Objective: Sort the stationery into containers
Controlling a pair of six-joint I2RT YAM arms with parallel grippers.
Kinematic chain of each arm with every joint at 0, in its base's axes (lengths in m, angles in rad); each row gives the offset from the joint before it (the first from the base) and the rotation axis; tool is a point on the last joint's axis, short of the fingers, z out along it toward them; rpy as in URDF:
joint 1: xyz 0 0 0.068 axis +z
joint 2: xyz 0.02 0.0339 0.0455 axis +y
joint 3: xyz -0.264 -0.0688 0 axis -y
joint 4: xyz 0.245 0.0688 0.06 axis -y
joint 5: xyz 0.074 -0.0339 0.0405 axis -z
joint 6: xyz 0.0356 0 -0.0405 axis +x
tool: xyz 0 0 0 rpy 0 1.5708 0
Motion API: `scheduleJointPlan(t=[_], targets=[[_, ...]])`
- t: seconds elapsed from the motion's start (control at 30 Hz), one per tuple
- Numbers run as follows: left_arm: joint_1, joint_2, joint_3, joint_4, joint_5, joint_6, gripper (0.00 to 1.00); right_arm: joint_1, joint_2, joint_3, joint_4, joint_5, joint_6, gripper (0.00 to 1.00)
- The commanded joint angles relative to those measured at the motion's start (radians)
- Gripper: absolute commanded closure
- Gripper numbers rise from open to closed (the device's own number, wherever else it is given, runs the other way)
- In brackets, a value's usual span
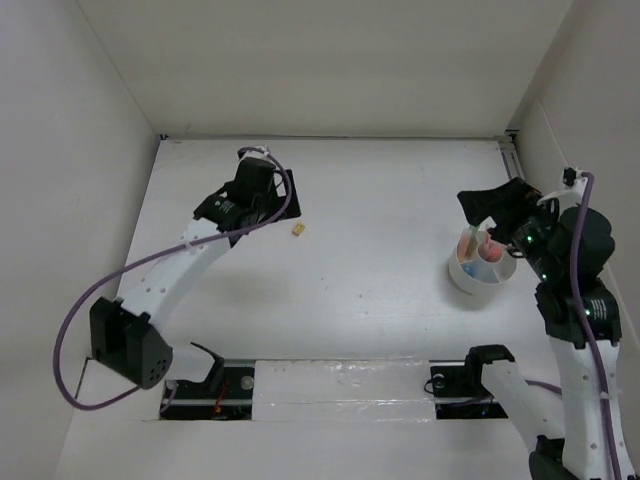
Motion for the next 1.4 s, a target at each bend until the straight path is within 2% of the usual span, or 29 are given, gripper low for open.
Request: scheduleJointPlan(t=[0.0, 0.07, 0.13, 0.23, 0.33, 0.47, 0.57, 0.67, 0.93, 1.0, 1.1, 1.13, 1.23, 1.37], targets=[[0.030, 0.170, 0.079, -0.008, 0.053, 0.163, 0.00, 0.010, -0.064, 0.074, -0.029, -0.126, -0.244, 0.00], [0.030, 0.245, 0.097, 0.013, 0.160, 0.209, 0.03, 0.010, -0.065, 0.074, -0.038, -0.196, -0.277, 0.00], [0.030, 0.325, 0.111, 0.039, 0.197, 0.243, 0.03, 0.010, -0.065, 0.074, -0.038, -0.252, -0.298, 0.00], [0.030, 0.394, 0.133, 0.066, 0.168, 0.326, 0.03, 0.019, -0.065, 0.016, -0.003, -0.385, -0.298, 0.01], [0.030, 0.436, 0.133, 0.091, 0.122, 0.381, 0.03, 0.019, -0.074, -0.010, 0.022, -0.434, -0.298, 0.01], [0.030, 0.460, 0.111, 0.148, 0.045, 0.433, 0.03, 0.083, -0.085, -0.001, 0.011, -0.424, -0.298, 0.02], [0.030, 0.474, 0.111, 0.208, 0.081, 0.496, 0.03, 0.143, -0.106, -0.001, 0.000, -0.372, -0.307, 0.02], [0.030, 0.551, 0.136, 0.229, 0.105, 0.536, 0.03, 0.184, -0.106, 0.008, -0.009, -0.341, -0.307, 0.02], [0.030, 0.689, 0.180, 0.229, 0.150, 0.568, 0.14, 0.246, -0.115, 0.017, -0.018, -0.247, -0.317, 0.02], [0.030, 0.689, 0.191, 0.229, 0.163, 0.577, 0.24, 0.255, -0.106, 0.017, -0.018, -0.247, -0.317, 0.02], [0.030, 0.700, 0.191, 0.209, 0.163, 0.577, 0.45, 0.255, -0.097, 0.017, -0.018, -0.247, -0.317, 0.02], [0.030, 0.700, 0.191, 0.209, 0.163, 0.577, 0.47, 0.255, -0.097, 0.017, -0.009, -0.238, -0.317, 0.02], [0.030, 0.691, 0.191, 0.185, 0.163, 0.577, 0.48, 0.255, -0.088, 0.017, -0.009, -0.238, -0.317, 0.02], [0.030, 0.667, 0.180, 0.159, 0.163, 0.568, 0.44, 0.264, -0.088, 0.026, -0.009, -0.229, -0.317, 0.02]])
